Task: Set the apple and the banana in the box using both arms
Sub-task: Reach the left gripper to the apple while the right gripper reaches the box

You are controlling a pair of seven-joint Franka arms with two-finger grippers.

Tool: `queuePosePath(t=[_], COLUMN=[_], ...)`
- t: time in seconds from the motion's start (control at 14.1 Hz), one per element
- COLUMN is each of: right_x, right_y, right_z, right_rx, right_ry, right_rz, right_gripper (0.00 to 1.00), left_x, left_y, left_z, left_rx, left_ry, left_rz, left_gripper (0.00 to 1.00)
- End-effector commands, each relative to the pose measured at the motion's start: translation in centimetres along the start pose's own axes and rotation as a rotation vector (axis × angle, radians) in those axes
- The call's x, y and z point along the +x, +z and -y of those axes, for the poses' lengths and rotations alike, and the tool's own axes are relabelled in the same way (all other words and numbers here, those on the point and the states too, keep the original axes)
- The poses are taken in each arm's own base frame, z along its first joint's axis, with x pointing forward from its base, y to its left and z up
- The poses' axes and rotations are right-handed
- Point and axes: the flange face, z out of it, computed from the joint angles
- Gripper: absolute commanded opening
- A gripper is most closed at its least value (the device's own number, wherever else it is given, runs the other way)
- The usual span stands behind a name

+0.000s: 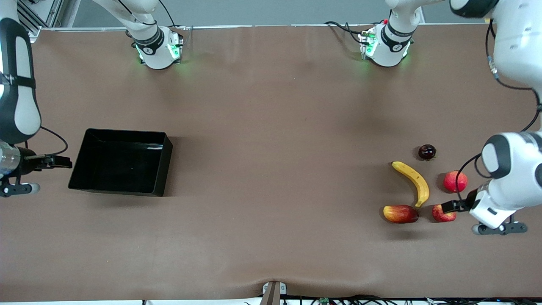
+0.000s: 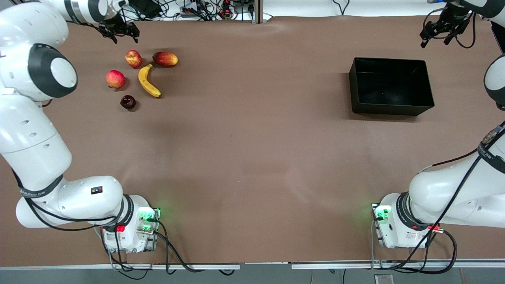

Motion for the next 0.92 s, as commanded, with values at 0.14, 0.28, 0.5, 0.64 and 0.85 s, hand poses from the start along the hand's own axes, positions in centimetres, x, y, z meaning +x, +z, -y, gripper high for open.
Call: queuePosePath(t=[0.14, 0.28, 0.5, 0.64, 0.85], right_x=[-0.8, -1.7, -2.9, -3.6, -4.2], right_y=[4.8, 7.4, 11.1, 12.8, 14.6], right_z=[-3.6, -3.9, -4.1, -4.0, -4.7], right_rx=[0.015, 0.034, 0.088, 0.098, 0.098], right_ry=[-0.006, 0.004, 0.033, 0.014, -0.001], right_rz=[0.008, 0.039, 0.027, 0.034, 0.011], right_gripper=[1.00, 0.97, 0.77, 0.41, 0.28], left_x=[0.6, 0.2, -0.1, -0.2, 0.0], left_y=[5.9, 7.6, 8.9, 8.9, 7.8], left_z=[1.2, 1.7, 2.3, 2.3, 1.9], left_rx=[0.018, 0.024, 0.036, 0.038, 0.039], left_ry=[0.012, 0.027, 0.010, 0.008, 0.015], left_rz=[-0.025, -0.003, 0.011, 0.014, 0.006], left_gripper=[1.00, 1.00, 0.94, 0.64, 0.00])
